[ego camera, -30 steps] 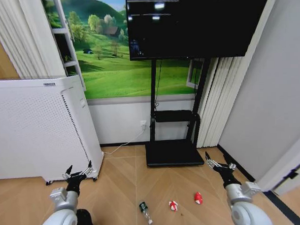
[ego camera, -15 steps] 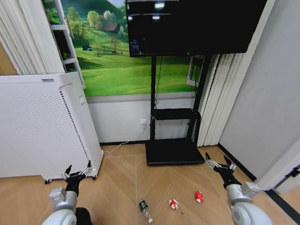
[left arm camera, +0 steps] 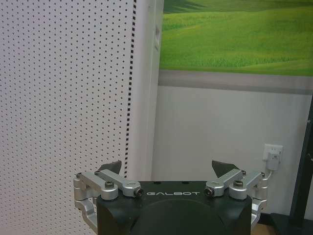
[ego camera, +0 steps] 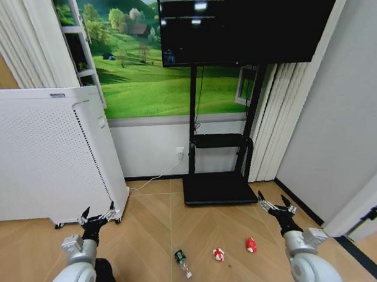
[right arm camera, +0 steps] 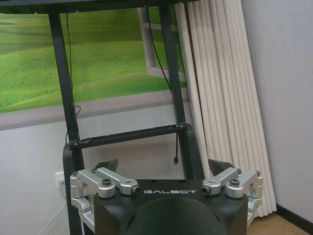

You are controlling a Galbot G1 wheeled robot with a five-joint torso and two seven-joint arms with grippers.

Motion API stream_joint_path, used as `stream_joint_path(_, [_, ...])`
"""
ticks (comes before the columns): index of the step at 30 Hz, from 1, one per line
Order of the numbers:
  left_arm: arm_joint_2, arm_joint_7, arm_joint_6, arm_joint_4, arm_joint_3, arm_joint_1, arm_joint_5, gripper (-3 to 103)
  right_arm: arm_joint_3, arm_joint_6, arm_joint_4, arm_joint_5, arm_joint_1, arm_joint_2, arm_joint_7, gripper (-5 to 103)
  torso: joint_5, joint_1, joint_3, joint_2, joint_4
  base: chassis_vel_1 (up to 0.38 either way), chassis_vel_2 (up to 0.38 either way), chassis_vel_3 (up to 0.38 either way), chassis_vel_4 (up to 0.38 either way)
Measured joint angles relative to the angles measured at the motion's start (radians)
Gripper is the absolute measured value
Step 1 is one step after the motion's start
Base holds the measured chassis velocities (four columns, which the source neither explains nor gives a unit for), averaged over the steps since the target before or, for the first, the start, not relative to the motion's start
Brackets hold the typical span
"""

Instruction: Pick up the trash bin and place the garbage on the floor into it.

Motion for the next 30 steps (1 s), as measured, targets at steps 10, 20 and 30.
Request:
stream_joint_path(10, [-0.002,0.001,0.000,0.001,0.000,0.001,0.002,100,0.000,0.000,-0.001,0.001,0.001,0.000,0.000,100,0.0000,-0.013,-0.028,-0.041,0.0000,0.000,0.000,0.000,0.000])
stream_joint_path(20, [-0.004,0.002,-0.001,0.002,0.000,0.002,0.003,100,0.000,0.000,-0.001,0.002,0.001,-0.001,-0.001,100,0.0000,-0.020,-0.042,-0.062,0.0000,0.000,0.000,0.000,0.000])
stream_joint_path(30, [-0.004,0.003,-0.003,0.001,-0.003,0.003,0.004,100,0.000,0.001,0.000,0.004,0.002,-0.003,-0.002,100,0.0000,-0.031,-0.075,-0.106,0.0000,0.000,0.000,0.000,0.000])
